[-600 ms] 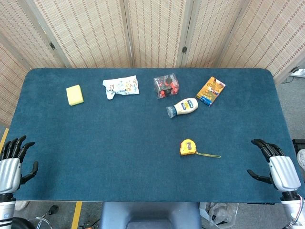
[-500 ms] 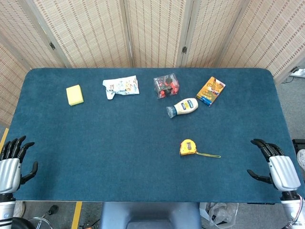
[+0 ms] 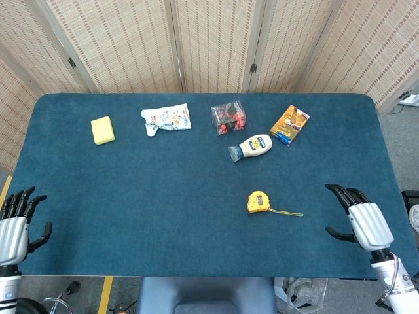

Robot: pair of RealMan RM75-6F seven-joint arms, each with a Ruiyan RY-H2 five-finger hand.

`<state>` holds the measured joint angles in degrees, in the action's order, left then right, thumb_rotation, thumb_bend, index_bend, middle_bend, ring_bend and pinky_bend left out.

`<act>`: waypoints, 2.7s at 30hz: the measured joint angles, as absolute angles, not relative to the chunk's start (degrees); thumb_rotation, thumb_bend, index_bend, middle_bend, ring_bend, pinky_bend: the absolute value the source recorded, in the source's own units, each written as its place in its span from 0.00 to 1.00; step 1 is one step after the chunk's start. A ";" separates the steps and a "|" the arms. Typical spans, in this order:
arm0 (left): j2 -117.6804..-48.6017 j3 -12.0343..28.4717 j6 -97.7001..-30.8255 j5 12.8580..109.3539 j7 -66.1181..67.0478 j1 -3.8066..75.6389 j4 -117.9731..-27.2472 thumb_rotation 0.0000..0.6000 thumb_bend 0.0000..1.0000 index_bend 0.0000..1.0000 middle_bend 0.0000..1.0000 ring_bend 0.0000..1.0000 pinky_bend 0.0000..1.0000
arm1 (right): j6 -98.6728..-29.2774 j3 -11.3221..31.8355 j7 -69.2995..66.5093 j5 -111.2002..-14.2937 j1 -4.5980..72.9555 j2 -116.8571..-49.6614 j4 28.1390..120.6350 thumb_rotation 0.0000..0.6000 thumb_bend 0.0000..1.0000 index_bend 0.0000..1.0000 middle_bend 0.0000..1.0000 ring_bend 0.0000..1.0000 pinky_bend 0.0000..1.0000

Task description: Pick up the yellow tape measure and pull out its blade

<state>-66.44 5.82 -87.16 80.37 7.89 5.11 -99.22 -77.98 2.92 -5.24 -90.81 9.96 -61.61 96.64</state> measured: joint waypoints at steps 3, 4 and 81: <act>-66.43 5.67 -87.47 80.65 7.76 4.91 -99.18 0.96 0.49 0.23 0.11 0.06 0.02 | -74.35 3.56 -3.37 -90.55 12.46 -61.53 97.22 1.00 0.18 0.11 0.20 0.26 0.18; -66.42 5.65 -87.51 80.65 7.65 4.86 -99.17 0.95 0.49 0.23 0.11 0.06 0.02 | -73.03 3.77 -2.75 -90.31 13.30 -61.56 97.35 1.00 0.18 0.11 0.20 0.25 0.18; -68.08 16.01 -67.10 70.99 2.38 23.79 -104.63 0.95 0.43 0.00 0.01 0.00 0.03 | -41.32 21.40 10.04 -54.71 54.51 -91.69 84.03 1.00 0.18 0.63 0.56 0.47 0.27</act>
<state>-68.08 16.01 -67.10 70.99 2.38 23.79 -104.63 -41.32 21.40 10.04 -54.71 54.51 -91.69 84.03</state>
